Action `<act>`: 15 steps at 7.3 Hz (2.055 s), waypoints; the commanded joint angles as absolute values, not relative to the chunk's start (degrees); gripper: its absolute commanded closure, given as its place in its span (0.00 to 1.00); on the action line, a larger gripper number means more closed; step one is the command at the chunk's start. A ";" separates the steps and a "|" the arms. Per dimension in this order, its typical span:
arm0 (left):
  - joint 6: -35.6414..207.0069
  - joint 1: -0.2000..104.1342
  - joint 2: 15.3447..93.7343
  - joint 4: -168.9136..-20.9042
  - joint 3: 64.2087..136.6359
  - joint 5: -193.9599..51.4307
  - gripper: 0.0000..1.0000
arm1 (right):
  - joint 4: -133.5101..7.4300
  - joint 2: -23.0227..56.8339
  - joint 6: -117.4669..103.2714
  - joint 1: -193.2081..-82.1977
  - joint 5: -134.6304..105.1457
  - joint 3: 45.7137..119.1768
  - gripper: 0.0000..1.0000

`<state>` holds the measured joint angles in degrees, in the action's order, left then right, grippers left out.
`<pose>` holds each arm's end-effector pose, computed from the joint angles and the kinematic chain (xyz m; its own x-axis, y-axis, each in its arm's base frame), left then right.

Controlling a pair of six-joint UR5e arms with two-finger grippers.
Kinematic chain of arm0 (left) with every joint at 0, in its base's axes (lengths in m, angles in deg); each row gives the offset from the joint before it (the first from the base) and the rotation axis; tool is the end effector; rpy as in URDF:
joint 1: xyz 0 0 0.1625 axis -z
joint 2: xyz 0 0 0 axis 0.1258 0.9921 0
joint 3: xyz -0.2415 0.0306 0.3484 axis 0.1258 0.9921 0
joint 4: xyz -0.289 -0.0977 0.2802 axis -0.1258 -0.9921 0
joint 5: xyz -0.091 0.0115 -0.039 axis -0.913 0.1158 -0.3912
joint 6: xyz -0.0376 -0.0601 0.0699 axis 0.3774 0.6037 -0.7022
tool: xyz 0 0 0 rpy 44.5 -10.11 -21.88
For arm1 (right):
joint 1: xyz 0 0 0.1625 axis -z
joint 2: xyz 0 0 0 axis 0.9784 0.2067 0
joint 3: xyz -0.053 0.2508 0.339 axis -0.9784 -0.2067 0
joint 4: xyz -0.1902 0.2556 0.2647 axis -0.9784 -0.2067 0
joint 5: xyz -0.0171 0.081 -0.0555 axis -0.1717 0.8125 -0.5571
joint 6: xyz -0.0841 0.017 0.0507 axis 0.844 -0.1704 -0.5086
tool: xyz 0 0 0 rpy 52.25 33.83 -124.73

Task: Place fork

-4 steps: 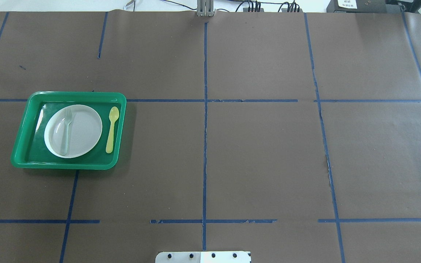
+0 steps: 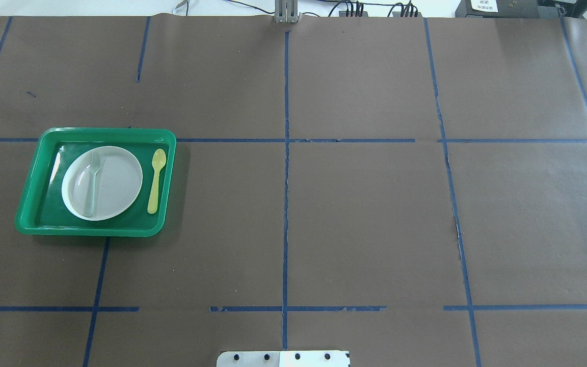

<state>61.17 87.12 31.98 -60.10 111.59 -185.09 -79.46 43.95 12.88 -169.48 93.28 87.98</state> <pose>-0.0976 -0.4596 0.5933 0.7039 0.1247 -0.6993 -0.0444 0.9903 0.1319 0.0786 -0.4371 0.6515 0.7537 -0.0242 0.6568 0.0212 0.9997 0.0125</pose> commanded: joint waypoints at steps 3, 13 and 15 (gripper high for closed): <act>73.30 85.95 29.68 -77.81 110.35 -185.61 0.00 | -79.46 43.95 12.92 -169.48 93.28 87.98 0.00; 121.97 48.51 38.08 -98.95 107.65 -178.14 0.06 | -79.46 43.95 12.92 -169.48 93.28 87.98 0.00; 123.42 44.91 39.42 -99.13 105.00 -172.73 0.06 | -79.46 43.95 12.92 -169.48 93.28 87.98 0.00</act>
